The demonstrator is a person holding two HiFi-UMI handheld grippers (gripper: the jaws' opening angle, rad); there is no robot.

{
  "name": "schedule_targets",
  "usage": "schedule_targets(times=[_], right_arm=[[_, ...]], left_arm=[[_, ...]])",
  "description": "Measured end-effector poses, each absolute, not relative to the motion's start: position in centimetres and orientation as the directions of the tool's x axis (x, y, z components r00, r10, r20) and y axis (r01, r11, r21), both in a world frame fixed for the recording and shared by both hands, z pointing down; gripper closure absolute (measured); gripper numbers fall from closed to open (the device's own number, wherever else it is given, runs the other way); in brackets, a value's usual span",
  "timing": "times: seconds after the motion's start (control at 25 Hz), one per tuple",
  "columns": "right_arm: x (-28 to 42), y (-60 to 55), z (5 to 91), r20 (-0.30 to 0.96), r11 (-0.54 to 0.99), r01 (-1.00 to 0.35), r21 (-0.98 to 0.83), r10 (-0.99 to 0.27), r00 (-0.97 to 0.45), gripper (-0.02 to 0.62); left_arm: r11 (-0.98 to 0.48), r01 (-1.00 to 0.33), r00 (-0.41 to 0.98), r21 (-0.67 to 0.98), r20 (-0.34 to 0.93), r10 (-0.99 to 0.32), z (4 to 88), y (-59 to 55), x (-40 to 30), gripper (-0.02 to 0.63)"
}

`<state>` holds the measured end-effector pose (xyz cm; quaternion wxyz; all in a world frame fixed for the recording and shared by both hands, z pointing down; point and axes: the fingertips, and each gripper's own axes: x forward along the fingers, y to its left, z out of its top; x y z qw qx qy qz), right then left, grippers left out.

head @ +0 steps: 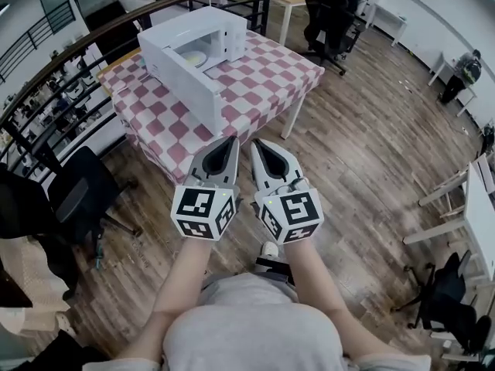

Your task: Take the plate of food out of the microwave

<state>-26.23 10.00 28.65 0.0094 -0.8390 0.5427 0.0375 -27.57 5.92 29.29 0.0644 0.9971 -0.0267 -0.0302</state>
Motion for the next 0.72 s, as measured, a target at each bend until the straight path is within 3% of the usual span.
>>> schedule_targets(times=[0.72], right_arm=[[-14.9,9.5,31.0,-0.015,-0.277,-0.961,0.012,-0.961,0.277,0.571]], left_arm=[[-0.966,-0.192,0.979,0.172,-0.031,-0.200,30.8,5.8,-17.1,0.603]])
